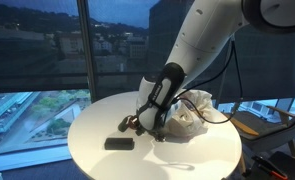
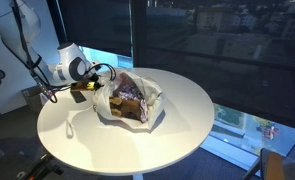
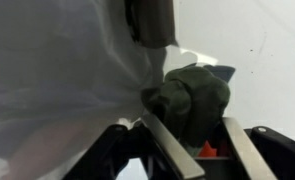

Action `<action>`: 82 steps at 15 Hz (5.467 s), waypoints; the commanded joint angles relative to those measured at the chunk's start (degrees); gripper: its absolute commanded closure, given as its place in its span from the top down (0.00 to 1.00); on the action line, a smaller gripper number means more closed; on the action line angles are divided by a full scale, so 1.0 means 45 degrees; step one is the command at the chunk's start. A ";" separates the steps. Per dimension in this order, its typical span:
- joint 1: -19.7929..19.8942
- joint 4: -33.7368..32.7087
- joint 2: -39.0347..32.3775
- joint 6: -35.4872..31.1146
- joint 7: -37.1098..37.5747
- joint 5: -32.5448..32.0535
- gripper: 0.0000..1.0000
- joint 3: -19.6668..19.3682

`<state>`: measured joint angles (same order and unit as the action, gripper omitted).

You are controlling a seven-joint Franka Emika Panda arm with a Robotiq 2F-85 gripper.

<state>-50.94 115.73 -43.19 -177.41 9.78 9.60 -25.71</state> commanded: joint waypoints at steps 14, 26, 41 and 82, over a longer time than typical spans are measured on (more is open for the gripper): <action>-0.2035 0.3657 0.5918 0.0168 0.1238 -0.1164 0.07 -0.2961; -1.0269 0.4459 0.6795 -0.0313 0.5230 -0.3831 0.08 -1.3828; -2.0151 0.7009 -0.0501 0.9286 0.4306 0.2538 0.06 -2.3340; -1.2710 0.8894 0.0851 0.2314 -0.0985 0.4264 0.82 -1.4325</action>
<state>-104.85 154.46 -36.42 -171.71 -0.40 34.52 -85.93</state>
